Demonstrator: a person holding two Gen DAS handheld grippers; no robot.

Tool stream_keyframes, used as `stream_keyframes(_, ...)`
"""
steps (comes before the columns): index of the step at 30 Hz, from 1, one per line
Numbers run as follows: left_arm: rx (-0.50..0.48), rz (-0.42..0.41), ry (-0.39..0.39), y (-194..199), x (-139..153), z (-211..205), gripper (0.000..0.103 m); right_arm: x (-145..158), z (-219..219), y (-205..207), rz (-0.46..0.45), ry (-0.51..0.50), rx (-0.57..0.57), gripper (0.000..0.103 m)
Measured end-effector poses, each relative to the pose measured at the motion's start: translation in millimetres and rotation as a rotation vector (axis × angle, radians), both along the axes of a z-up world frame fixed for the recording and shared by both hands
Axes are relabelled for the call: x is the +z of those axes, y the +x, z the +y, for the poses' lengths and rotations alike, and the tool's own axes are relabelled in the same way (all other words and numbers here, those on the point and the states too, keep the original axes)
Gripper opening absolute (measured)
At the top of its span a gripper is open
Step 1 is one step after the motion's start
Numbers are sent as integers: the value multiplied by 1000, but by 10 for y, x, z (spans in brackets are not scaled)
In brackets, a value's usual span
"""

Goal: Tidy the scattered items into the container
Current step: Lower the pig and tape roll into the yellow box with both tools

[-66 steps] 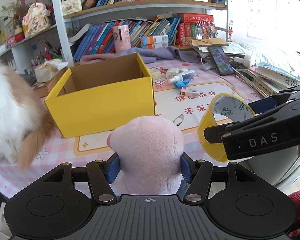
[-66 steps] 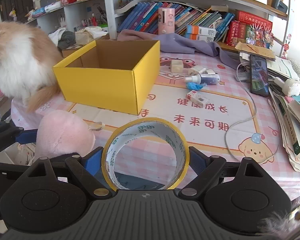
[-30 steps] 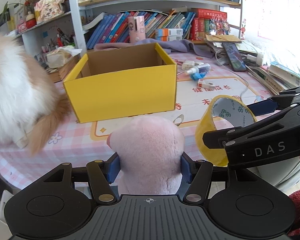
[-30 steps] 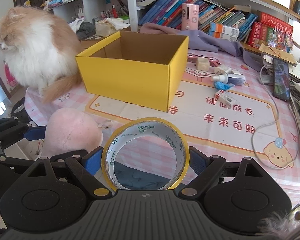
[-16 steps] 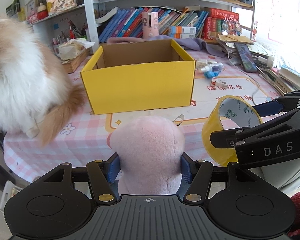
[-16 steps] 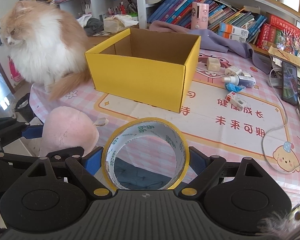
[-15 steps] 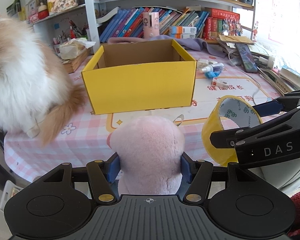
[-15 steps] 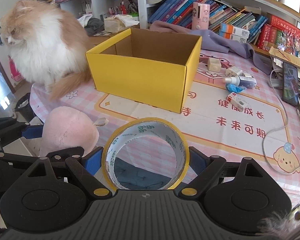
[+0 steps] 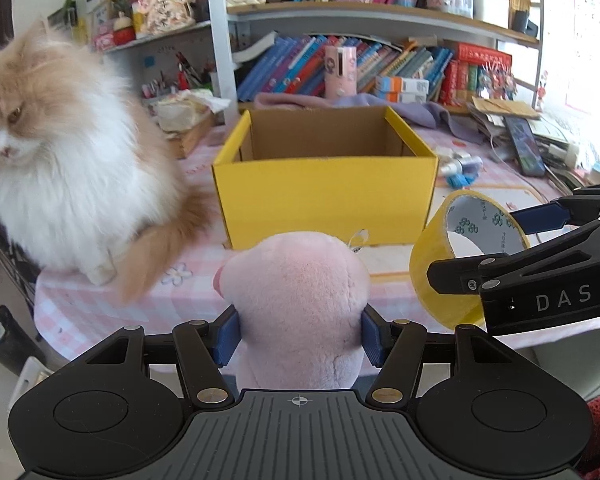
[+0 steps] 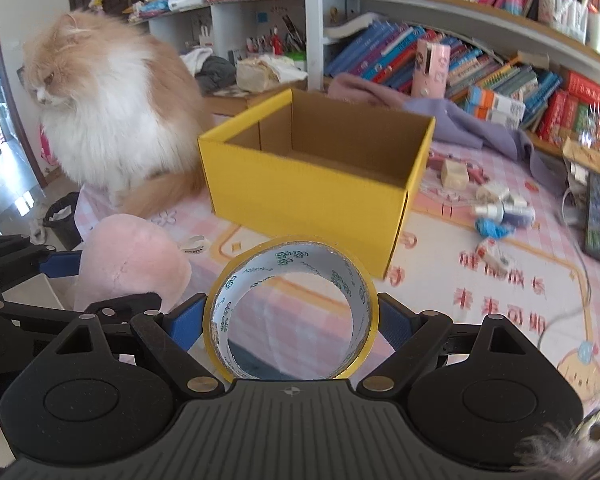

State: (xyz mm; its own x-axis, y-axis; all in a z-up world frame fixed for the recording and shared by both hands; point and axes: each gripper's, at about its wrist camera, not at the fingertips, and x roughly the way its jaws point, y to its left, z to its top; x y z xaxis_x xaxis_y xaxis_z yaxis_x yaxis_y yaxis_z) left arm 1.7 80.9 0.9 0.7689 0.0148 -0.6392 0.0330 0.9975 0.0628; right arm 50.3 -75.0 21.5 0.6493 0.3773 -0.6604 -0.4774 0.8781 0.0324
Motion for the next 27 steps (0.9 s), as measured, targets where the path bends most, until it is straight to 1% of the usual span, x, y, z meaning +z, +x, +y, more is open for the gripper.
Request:
stream_keyframes(6,1,-60,31,206,192,14,60,134,12,186,-88,-5,29,88)
stream_keyframes(10,1,-102,49,418,341,21,60,254,11,414,-160,-7,48,88)
stream_keyframes(14,-9,-129,40,733,484,47,60,382,16,733,-236,-23,75,88)
stream_keyframes(18,-21,-149,51,1089,587,64,60,438,59,1135,-256,-58,120,88)
stream_keyframes(21,-25,-149,37,1394,630,94,60,420,121,1423,-278,-110,178,88)
stream_keyframes(23,-29,-139,41,1613,614,98,60,373,175,1620,-287,-152,227,88)
stream_keyframes(27,-48,-75,59,2071,492,83,60,176,297,2018,-272,-258,334,88)
